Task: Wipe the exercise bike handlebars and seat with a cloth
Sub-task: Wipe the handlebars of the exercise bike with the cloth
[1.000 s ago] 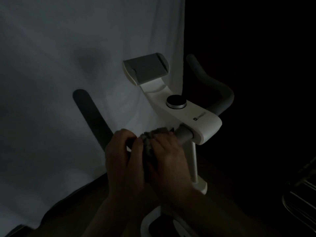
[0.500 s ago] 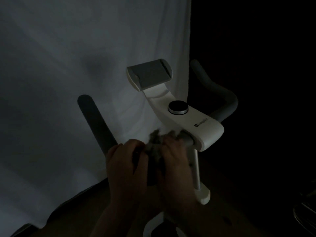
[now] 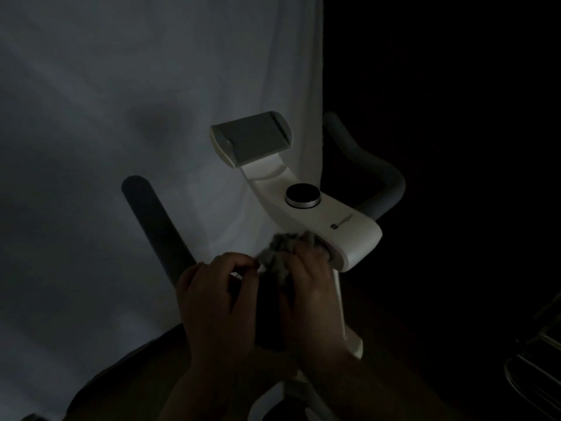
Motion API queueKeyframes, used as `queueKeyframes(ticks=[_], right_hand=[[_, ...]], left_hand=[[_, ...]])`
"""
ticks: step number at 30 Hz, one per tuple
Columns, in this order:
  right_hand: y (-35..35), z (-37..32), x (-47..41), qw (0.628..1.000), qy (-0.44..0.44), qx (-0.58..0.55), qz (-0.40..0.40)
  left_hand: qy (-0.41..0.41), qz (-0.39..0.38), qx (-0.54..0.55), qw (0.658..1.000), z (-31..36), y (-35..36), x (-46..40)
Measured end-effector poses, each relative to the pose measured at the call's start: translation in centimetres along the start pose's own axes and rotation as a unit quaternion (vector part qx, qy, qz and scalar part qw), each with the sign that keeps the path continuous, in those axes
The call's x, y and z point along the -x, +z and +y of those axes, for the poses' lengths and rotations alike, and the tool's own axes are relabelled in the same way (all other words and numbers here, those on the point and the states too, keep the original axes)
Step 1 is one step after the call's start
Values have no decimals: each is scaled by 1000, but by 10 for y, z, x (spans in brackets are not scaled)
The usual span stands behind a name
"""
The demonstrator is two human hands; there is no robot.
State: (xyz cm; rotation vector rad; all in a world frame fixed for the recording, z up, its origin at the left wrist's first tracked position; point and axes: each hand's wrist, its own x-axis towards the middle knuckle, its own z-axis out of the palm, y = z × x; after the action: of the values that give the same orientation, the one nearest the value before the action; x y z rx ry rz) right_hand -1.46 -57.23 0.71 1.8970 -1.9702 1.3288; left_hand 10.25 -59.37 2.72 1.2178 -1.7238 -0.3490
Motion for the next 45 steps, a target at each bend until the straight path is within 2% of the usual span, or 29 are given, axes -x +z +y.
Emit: queueKeyframes(ticks=[4, 7, 10, 13, 16, 18, 21, 23, 26, 27, 30, 31, 34, 36, 38, 39, 43, 45], right_hand=[[-6, 6, -5, 992, -113, 11, -47], [-14, 12, -10, 998, -51, -1, -23], [8, -24, 6, 1000, 21, -17, 8], [31, -55, 0, 998, -35, 44, 26], [38, -69, -12, 997, -75, 27, -11], [30, -61, -7, 991, -120, 23, -54], [12, -30, -3, 977, -190, 54, -80], [7, -17, 2, 988, -141, 45, -33], [26, -44, 15, 999, -8, -24, 44], [33, -53, 18, 999, -13, -25, 47], [25, -44, 9, 992, -123, 23, -9], [21, -36, 4, 993, -116, 34, 1], [22, -45, 6, 996, 9, -44, 77], [34, -56, 15, 997, -24, -13, 74], [32, -43, 14, 993, -103, 56, 34], [25, -33, 8, 991, -106, 77, 35], [22, -40, 7, 996, 31, -28, 80], [27, -50, 14, 999, 1, -27, 45]], left_hand=[[44, 10, 42, 998, -9, -7, 8], [50, 32, 82, 995, -23, -13, 14], [40, 52, 66, 996, -41, -18, 23], [17, 33, 82, 996, -54, -26, 24], [83, 45, 34, 995, -66, -36, 15], [106, 40, 31, 993, -72, -39, 11], [86, 19, 49, 995, -75, -42, 9], [78, 13, 48, 996, -73, -42, 10], [82, 5, 51, 995, -73, -42, 13], [79, 0, 58, 995, -73, -42, 13], [82, -24, 49, 995, -75, -45, 13], [93, -31, 37, 994, -75, -47, 13], [102, -34, 27, 994, -74, -50, 11], [91, -37, 30, 995, -73, -48, 13], [84, -37, 33, 995, -72, -48, 13], [88, -37, 31, 995, -71, -49, 12], [102, -41, 22, 994, -72, -52, 10], [84, -40, 37, 995, -69, -52, 11]])
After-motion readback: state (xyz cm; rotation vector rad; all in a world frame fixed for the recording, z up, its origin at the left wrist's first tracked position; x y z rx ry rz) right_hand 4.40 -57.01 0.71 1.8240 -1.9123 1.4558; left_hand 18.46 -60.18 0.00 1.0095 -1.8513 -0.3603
